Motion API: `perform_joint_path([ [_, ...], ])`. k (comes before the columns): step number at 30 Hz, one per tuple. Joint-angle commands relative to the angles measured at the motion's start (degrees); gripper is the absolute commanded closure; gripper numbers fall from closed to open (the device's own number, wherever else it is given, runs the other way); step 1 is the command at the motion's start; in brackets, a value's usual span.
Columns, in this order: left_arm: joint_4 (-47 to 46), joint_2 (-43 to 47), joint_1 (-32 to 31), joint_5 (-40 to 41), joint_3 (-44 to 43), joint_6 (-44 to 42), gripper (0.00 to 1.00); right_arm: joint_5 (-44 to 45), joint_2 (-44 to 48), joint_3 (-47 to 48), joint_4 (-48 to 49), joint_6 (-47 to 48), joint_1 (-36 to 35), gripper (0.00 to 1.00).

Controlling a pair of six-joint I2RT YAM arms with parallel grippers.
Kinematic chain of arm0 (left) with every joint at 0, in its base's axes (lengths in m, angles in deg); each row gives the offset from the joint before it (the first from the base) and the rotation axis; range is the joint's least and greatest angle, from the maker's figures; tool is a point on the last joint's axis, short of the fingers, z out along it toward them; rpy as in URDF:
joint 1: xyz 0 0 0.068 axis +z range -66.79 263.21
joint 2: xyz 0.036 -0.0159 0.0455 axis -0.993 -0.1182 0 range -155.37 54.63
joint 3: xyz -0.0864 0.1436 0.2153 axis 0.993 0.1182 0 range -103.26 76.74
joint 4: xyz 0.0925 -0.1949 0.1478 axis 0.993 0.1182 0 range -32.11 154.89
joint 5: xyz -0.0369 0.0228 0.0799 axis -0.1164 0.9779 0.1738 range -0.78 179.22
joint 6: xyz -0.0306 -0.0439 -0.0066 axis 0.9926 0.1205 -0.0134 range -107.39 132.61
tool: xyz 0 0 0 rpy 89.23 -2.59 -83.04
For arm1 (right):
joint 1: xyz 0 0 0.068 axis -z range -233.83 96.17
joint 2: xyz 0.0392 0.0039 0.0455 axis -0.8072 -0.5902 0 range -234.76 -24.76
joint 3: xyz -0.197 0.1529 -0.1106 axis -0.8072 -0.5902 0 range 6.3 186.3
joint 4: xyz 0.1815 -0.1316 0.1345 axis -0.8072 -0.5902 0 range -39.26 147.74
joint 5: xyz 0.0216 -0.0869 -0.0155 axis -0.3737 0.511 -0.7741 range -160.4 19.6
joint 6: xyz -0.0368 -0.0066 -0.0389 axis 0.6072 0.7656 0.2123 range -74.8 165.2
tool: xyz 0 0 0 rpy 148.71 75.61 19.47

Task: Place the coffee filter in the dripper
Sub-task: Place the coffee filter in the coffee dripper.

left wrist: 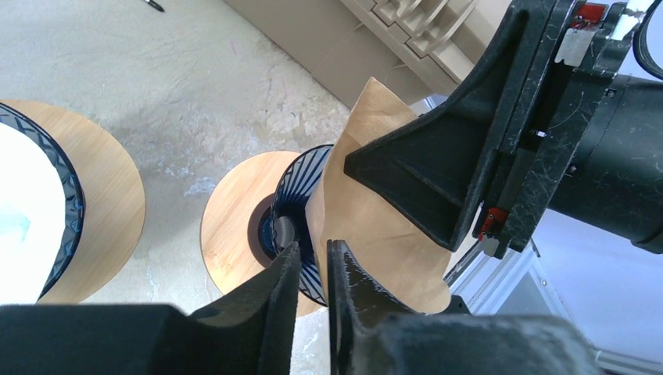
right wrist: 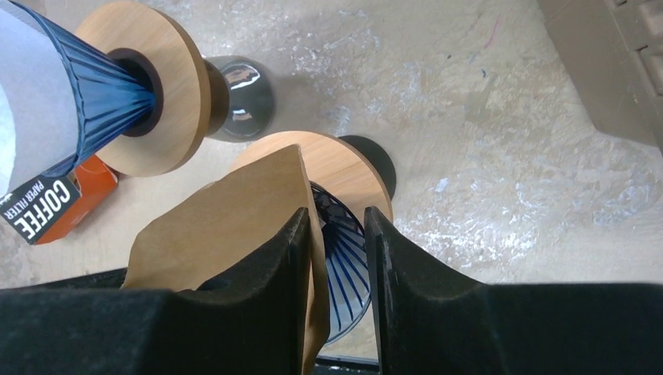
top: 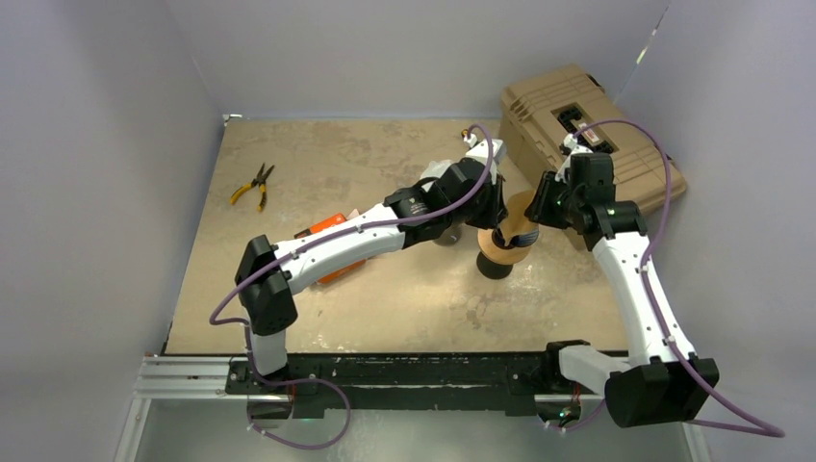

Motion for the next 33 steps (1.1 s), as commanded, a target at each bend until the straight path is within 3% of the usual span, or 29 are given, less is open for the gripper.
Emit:
perform_joint_path([
  [1,0.9,-0.7,0.3,1.9,-2.0,-1.1,0.76,-0.5,-0.2,-0.3,2.2,0.6,0.3,0.66],
  [4,1.6,-0.6,0.3,3.0,-2.0,-2.3,0.62,0.6,0.0,-0.8,2.3,0.7,0.4,0.6],
  [9,2.4,0.6,0.2,5.5,-0.3,-4.1,0.47,2.3,0.7,-1.4,1.5,0.5,0.3,0.53],
  [13,2.3,0.6,0.2,5.5,0.5,-4.8,0.42,2.3,0.7,-2.0,1.7,0.4,0.4,0.46],
  [23,1.2,-1.4,0.2,4.2,1.1,-4.3,0.45,-0.2,-0.1,-3.8,2.4,0.1,0.3,0.56],
  [29,1.3,-2.3,0.2,3.8,1.0,-4.3,0.54,-4.2,-0.2,-4.1,3.5,-0.3,0.3,0.82],
  [33,1.8,-2.8,0.3,4.0,1.1,-4.9,0.59,-4.5,-0.1,-4.2,3.6,-0.3,0.3,0.85],
])
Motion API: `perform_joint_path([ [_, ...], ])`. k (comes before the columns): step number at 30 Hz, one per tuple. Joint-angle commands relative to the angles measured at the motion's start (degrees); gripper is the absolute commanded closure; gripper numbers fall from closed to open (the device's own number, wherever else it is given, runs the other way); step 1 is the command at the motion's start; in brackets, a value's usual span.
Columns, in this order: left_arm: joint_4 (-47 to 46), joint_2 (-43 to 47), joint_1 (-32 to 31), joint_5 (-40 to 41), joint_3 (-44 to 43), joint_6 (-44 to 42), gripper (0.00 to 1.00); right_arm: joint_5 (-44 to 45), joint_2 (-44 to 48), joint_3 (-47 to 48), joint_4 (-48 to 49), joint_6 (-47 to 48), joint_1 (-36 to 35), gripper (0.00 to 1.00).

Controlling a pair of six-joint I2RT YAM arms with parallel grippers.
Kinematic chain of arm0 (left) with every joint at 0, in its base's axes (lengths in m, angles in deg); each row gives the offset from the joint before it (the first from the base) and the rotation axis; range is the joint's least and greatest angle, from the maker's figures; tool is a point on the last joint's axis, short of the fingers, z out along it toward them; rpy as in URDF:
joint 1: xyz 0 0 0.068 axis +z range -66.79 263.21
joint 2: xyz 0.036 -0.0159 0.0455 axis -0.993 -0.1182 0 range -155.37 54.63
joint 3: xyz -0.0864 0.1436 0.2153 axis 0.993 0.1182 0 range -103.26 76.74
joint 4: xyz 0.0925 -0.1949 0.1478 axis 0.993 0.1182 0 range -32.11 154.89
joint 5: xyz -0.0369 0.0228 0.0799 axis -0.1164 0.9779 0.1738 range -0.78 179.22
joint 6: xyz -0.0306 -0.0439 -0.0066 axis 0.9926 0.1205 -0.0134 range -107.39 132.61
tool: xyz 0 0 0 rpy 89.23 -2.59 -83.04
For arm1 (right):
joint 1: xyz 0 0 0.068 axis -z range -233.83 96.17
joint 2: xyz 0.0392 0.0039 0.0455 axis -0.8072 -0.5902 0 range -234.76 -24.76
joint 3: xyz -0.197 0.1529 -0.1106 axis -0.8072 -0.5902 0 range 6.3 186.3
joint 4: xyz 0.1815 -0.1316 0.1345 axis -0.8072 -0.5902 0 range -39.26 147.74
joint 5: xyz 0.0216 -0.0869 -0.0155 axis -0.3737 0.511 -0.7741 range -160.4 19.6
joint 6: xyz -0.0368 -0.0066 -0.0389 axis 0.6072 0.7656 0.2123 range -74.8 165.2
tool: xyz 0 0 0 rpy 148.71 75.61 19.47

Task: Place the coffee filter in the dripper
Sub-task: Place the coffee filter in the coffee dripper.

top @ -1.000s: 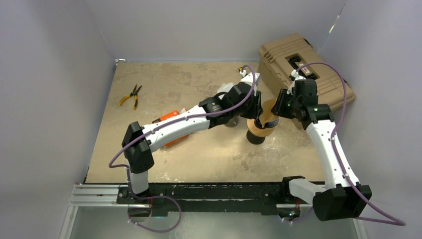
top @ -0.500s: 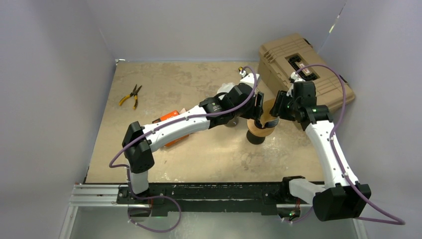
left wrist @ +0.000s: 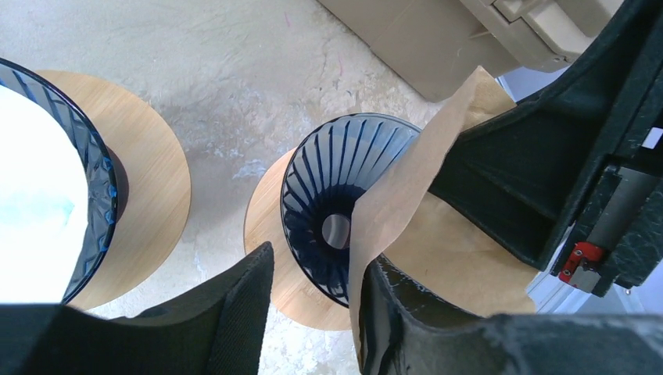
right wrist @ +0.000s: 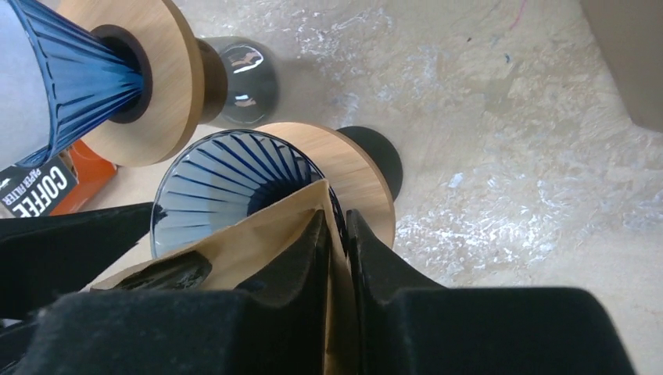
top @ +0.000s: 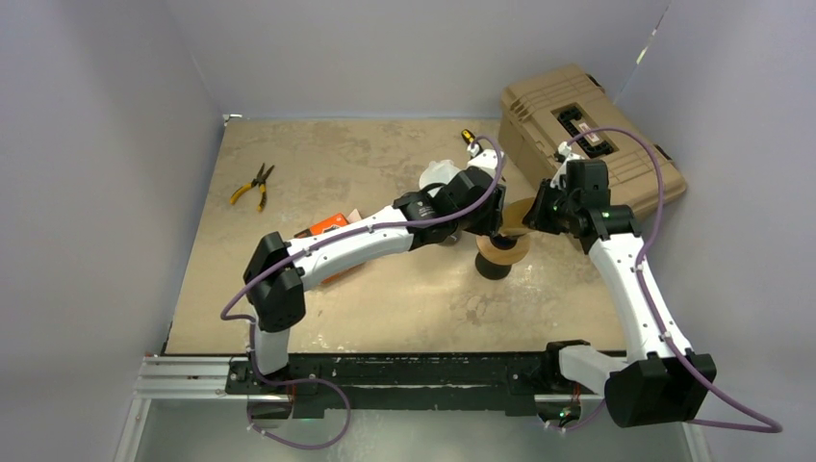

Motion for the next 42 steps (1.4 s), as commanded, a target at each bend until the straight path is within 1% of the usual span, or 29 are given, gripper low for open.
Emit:
perform_joint_path([
  [1,-0.4,-0.4,0.3,0.2,0.0,-1.4,0.62,-2.2,0.1,-0.4,2.1,-0.1,0.3,0.86],
  [4,0.3,-0.1,0.3,1.5,0.1,-1.7,0.72,-2.0,0.3,-0.8,2.2,-0.1,0.3,0.9],
  [8,2.1,0.6,0.3,4.3,-0.4,-2.5,0.8,-0.3,0.5,-1.4,2.1,0.1,0.3,0.92],
  [12,2.7,0.8,0.3,5.1,-0.6,-2.9,0.85,0.6,0.7,-1.5,1.8,0.2,0.3,0.96],
  [16,2.6,0.6,0.3,4.2,-0.7,-2.9,0.87,1.2,0.7,-0.9,1.4,0.7,0.3,0.94],
  [17,2.4,0.7,0.3,3.9,-0.8,-2.9,0.85,1.1,0.7,-0.4,1.2,0.9,0.3,0.92],
  [18,2.1,0.8,0.3,3.6,-0.9,-2.9,0.78,0.7,0.8,-0.1,1.1,1.1,0.3,0.89],
  [20,1.5,1.1,0.3,3.0,-0.8,-2.8,0.66,0.2,0.9,0.5,0.9,1.2,0.3,0.77],
  [22,1.1,1.7,0.3,2.5,-0.7,-2.7,0.56,-0.4,1.2,1.1,0.7,1.3,0.3,0.64],
  [23,0.8,1.9,0.3,2.4,-0.8,-2.8,0.52,-0.5,1.3,1.4,0.6,1.3,0.3,0.57],
  [26,0.6,2.7,0.4,2.4,-0.7,-2.7,0.44,-1.1,1.7,2.1,0.4,1.2,0.3,0.48],
  [29,0.1,3.5,0.7,2.1,-0.5,-2.5,0.39,-2.5,2.2,2.3,0.8,0.7,0.3,0.47],
  [32,-0.7,4.3,1.0,1.9,0.0,-2.5,0.36,-2.5,2.5,1.5,1.6,0.4,0.3,0.49],
  [34,-0.9,4.5,1.2,1.9,0.2,-2.4,0.35,-2.8,2.5,0.8,2.1,0.3,0.3,0.52],
  [37,-0.7,4.3,1.7,1.7,0.6,-2.1,0.35,-4.5,2.1,-0.5,3.1,0.1,0.3,0.53],
  [42,0.3,3.8,2.2,2.0,0.9,-2.1,0.4,-5.8,1.5,-0.6,3.6,0.3,0.3,0.48],
])
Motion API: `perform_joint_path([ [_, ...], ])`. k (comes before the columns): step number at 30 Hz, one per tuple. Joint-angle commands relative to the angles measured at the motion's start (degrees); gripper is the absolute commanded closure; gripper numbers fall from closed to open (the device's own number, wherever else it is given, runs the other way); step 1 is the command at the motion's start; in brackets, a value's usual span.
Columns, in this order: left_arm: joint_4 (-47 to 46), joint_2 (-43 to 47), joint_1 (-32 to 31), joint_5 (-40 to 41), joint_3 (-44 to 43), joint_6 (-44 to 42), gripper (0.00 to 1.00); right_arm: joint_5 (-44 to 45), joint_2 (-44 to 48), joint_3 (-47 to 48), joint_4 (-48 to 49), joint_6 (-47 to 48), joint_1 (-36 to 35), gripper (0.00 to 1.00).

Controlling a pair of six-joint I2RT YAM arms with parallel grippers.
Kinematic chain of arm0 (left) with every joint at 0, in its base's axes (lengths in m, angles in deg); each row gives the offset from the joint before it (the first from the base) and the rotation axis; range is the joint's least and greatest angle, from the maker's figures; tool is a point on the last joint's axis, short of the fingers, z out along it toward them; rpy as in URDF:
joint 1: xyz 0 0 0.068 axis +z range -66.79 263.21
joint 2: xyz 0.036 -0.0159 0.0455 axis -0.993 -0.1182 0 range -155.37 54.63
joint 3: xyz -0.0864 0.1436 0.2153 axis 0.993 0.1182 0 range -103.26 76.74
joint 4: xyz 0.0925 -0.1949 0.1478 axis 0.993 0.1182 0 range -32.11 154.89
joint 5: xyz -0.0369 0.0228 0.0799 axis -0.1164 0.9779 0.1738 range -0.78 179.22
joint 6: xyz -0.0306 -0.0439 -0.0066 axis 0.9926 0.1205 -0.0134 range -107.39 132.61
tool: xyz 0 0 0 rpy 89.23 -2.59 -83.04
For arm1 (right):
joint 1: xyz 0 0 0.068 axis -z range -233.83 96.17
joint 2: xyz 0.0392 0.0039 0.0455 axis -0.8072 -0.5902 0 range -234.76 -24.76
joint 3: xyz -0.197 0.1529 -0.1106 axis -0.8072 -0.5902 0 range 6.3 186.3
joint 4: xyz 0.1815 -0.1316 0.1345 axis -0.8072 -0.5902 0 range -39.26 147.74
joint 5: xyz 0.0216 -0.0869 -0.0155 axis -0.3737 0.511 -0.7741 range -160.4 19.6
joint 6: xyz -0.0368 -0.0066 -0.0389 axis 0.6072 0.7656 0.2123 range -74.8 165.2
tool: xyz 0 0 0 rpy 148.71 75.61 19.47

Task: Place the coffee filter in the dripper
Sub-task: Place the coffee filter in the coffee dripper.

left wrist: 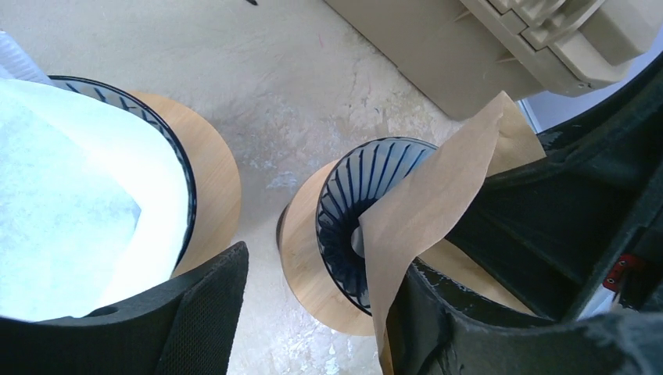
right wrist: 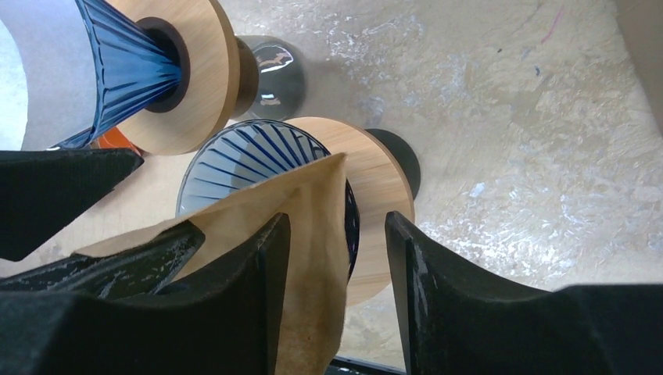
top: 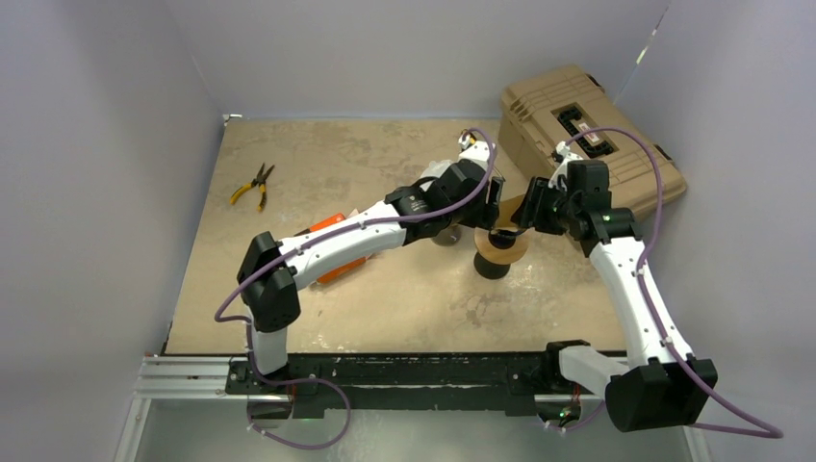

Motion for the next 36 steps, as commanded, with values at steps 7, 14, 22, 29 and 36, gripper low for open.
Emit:
perform_joint_path([
  [7,-0.2,1.2,0.9,-1.2,0.6,-0.7,0.35,-1.6,1.2,2.5,0.6,0.2,0.3,0.23],
  [14,-2.2,2.6,0.9,-3.1,0.7,-1.1,0.31,0.6,3.0,7.4,-1.6,0.1,0.3,0.09],
  [22,-2.0,3.8,1.1,-3.7,0.3,-1.2,0.31,-0.1,3.3,8.2,-1.1,-0.2,0.3,0.11],
  [29,-3.7,3.0,1.8,-5.6,0.1,-1.9,0.3,-2.2,1.6,4.3,1.4,0.0,0.3,0.14],
  [36,-3.8,0.4,2.4,-6.5,-1.5,-2.4,0.29,-3.2,-0.3,2.5,0.9,1.4,0.3,0.24],
])
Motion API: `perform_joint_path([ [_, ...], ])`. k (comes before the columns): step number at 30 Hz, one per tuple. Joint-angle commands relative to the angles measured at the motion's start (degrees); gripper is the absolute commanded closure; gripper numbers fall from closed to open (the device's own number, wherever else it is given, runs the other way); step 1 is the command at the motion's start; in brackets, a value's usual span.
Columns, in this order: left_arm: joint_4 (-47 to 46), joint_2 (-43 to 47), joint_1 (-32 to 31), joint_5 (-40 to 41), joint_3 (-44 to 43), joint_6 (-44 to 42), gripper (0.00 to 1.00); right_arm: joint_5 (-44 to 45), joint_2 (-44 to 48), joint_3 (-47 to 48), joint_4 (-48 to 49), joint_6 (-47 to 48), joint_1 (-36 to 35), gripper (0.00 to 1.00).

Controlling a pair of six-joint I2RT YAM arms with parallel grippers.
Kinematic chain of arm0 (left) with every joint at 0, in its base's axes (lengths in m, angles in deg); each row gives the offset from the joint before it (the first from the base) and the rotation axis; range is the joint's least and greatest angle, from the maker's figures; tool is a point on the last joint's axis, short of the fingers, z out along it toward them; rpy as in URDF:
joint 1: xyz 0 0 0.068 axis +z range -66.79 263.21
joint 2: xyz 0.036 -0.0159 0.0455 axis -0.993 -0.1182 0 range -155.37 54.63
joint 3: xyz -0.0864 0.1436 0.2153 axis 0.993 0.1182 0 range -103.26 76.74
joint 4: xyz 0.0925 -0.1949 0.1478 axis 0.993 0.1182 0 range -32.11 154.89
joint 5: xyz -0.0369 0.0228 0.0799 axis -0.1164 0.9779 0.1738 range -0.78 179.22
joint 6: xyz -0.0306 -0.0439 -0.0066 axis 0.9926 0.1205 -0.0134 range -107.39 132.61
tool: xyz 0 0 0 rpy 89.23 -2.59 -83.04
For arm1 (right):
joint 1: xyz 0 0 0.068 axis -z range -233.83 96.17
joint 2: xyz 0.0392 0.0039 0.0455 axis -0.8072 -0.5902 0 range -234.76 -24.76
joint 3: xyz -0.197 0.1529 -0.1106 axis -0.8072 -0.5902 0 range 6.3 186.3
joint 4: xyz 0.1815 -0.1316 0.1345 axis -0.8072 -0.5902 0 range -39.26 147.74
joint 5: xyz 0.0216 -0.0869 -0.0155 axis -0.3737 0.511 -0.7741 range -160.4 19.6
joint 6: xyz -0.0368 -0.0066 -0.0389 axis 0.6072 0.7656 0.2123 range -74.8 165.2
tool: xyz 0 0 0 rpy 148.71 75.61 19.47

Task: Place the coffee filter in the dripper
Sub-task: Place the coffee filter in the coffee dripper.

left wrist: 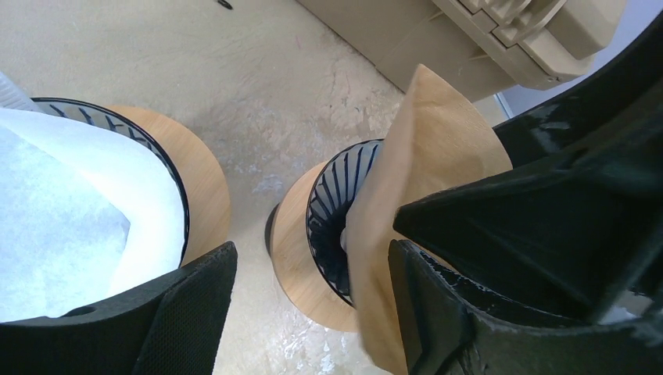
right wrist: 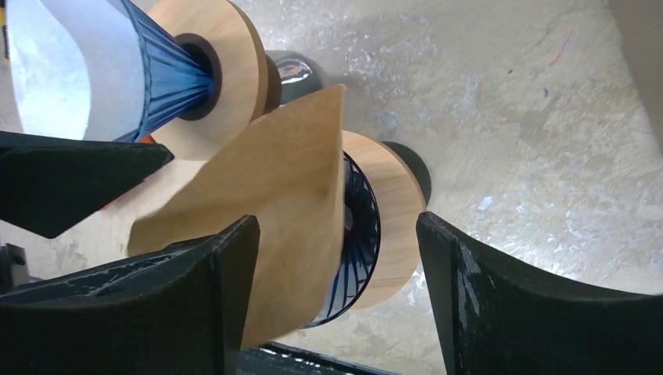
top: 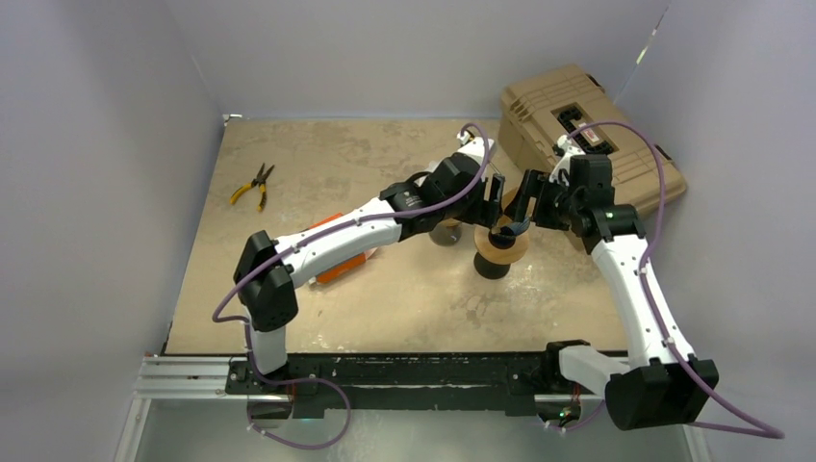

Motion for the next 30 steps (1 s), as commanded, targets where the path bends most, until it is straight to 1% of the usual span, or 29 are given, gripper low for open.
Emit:
perform_joint_path([
  [1,-2.3,-0.8,0.7,-1.3,-2.6,-1.4,0.29,-1.6,-0.8,-0.5,0.9,1.4,0.3,0.27],
  [3,-2.2,-1.6,0.8,-1.7,-3.4,-1.5,0.3,-1.5,-1.1,-0.2,0.4,1.6,0.3,0.34],
  [5,-2.3,-2.4,0.9,-2.5,-4.1,-1.6,0.32,-1.5,-1.2,0.0,0.2,1.8,0.3,0.37],
  [11,-1.9,-5.7,0.9,-4.9,-6.8,-1.2,0.35,-2.8,-2.1,-0.3,0.1,2.4,0.3,0.39],
  [16,-1.2,-6.9,0.8,-3.7,-8.0,-0.9,0.39,-3.7,-3.0,-1.0,0.4,2.8,0.3,0.43],
  [18,-0.9,-7.3,0.8,-3.0,-8.3,-0.9,0.42,-3.6,-3.2,-1.2,0.3,3.0,0.3,0.46],
  [20,-0.4,-7.7,0.9,-2.6,-8.6,-0.8,0.47,-3.3,-3.4,-1.3,0.2,3.1,0.3,0.49],
  [23,0.3,-8.0,0.8,-2.1,-8.9,-0.8,0.57,-2.7,-3.2,-1.1,-0.3,3.1,0.3,0.58],
  [29,1.0,-7.8,0.9,-0.3,-9.0,-1.1,0.71,-1.6,-2.9,-1.2,-0.6,3.0,0.3,0.75],
  [30,1.3,-7.8,0.9,0.0,-9.2,-1.2,0.73,-1.5,-2.9,-1.2,-0.7,3.0,0.3,0.76],
])
